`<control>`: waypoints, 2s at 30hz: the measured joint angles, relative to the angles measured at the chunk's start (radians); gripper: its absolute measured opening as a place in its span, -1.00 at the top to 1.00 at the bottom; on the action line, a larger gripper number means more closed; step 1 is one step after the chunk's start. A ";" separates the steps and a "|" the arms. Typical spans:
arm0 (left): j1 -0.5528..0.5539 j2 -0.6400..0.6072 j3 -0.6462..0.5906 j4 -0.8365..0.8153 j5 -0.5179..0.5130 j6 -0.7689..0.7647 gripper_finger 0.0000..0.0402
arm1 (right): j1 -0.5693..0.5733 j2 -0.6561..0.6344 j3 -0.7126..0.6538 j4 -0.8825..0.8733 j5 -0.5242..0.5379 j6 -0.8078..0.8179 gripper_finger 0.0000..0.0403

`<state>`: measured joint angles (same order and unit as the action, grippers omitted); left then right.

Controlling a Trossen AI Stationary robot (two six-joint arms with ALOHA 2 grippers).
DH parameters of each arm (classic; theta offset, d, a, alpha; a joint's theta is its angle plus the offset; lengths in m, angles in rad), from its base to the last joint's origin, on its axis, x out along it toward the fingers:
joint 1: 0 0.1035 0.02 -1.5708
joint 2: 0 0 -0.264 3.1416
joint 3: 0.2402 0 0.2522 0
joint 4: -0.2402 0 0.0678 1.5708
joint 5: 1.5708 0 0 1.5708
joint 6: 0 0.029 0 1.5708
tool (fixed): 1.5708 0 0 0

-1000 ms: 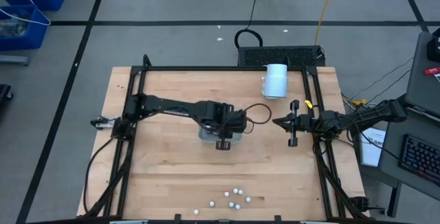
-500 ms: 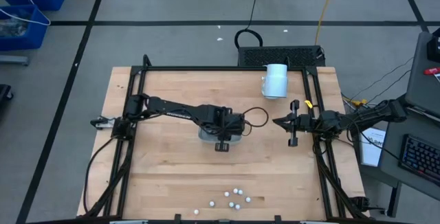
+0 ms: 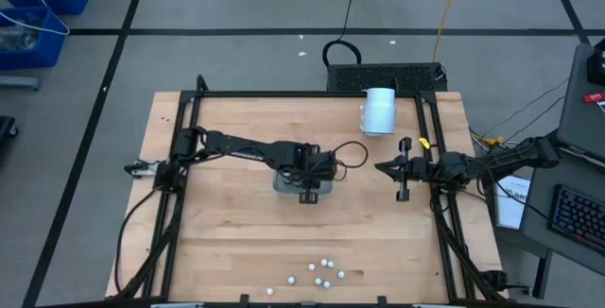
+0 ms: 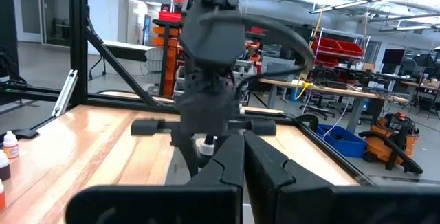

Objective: Pick & Place food coloring
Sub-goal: Put the small black food coloring bottle into the gray bin, then put the small yellow food coloring bottle into the gray bin

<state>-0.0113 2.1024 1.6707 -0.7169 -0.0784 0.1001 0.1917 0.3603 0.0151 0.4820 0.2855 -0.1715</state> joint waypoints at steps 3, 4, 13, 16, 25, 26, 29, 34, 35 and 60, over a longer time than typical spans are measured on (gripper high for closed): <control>0.005 0.018 -0.001 -0.002 0.001 0.000 0.63 | 0.000 0.000 0.000 0.000 0.000 0.000 1.00; 0.005 0.023 0.000 0.011 0.002 0.000 0.63 | 0.000 0.000 0.000 0.000 0.000 0.000 1.00; 0.004 0.044 0.000 0.026 0.036 0.003 0.62 | 0.000 0.002 0.000 0.000 0.000 -0.001 1.00; 0.004 0.044 0.000 0.020 0.036 0.003 0.62 | 0.000 0.002 0.000 0.000 0.000 -0.001 1.00; 0.003 0.051 0.000 0.033 0.036 -0.016 0.56 | 0.000 0.003 0.000 0.000 0.000 -0.001 1.00; 0.003 0.056 0.000 0.036 0.035 -0.016 0.53 | 0.000 0.003 0.000 0.000 0.000 -0.001 1.00; 0.003 0.070 0.000 0.034 0.036 -0.017 0.44 | 0.000 0.003 0.000 0.000 0.000 -0.001 1.00; 0.003 0.084 0.000 0.036 0.035 -0.017 0.35 | 0.000 0.003 0.000 0.002 0.000 -0.001 1.00; 0.003 0.084 0.000 0.035 0.034 -0.016 0.35 | 0.000 0.002 0.000 0.000 0.000 -0.001 1.00; -0.272 -0.389 0.030 -0.283 0.000 -0.264 0.35 | 0.000 0.003 0.000 0.000 0.000 -0.010 1.00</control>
<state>-0.2834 1.7136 1.7004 -1.0003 -0.0783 -0.1641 0.1913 0.3634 0.0151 0.4817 0.2855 -0.1817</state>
